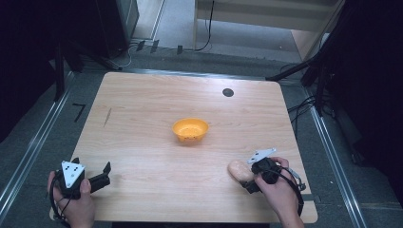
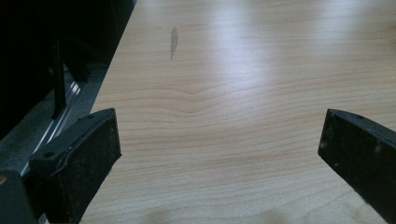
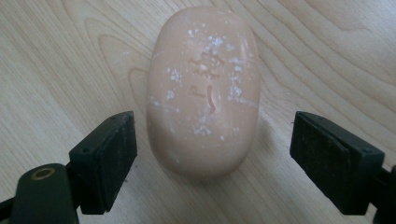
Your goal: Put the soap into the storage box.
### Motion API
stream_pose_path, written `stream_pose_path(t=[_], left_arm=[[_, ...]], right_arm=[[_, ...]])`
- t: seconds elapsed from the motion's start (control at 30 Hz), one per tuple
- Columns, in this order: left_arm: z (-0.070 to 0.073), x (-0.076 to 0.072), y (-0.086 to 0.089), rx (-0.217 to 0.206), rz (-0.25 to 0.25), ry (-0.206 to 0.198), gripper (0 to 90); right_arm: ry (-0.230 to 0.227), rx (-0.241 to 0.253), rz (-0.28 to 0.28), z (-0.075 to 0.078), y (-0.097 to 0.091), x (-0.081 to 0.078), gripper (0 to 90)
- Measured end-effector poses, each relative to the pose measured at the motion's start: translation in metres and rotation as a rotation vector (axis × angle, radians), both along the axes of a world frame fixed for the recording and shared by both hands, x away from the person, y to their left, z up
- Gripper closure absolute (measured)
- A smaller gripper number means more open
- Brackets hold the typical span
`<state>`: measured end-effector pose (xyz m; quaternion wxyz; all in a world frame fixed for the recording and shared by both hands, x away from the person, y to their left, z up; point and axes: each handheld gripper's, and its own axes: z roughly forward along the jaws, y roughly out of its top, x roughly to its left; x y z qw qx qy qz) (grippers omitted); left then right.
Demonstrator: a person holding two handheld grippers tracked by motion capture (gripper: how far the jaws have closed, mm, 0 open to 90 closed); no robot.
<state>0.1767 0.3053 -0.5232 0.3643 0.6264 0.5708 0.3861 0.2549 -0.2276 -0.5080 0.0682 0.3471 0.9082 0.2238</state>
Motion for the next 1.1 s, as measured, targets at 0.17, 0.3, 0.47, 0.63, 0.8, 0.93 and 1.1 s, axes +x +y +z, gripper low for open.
stream_pose_path(t=[0.17,0.3,0.47,0.63,0.8,0.93,1.1], left_arm=[[0.000,0.000,0.000,-0.003,0.001,0.000,0.0],[0.000,0.000,0.000,0.003,0.003,0.003,0.0],[0.000,0.000,0.000,0.004,0.002,0.001,0.0],[0.000,0.000,0.000,0.006,0.001,0.002,0.0],[0.000,0.000,-0.001,0.008,0.000,0.003,0.0],[0.000,0.000,-0.001,0.008,-0.001,0.004,0.0],[0.000,0.001,-0.002,0.017,-0.003,0.006,0.0]], right_arm=[[0.013,0.006,-0.003,-0.002,0.008,0.003,16.0],[0.012,0.010,-0.020,-0.003,0.011,0.005,16.5],[0.009,0.012,-0.039,-0.004,0.015,0.007,19.4],[0.005,0.005,-0.066,-0.005,0.017,0.008,21.0],[0.021,0.004,-0.091,-0.007,0.020,0.008,23.3],[0.025,-0.014,-0.099,-0.009,0.022,0.009,25.0],[0.024,-0.023,-0.111,-0.011,0.023,0.009,26.8]])
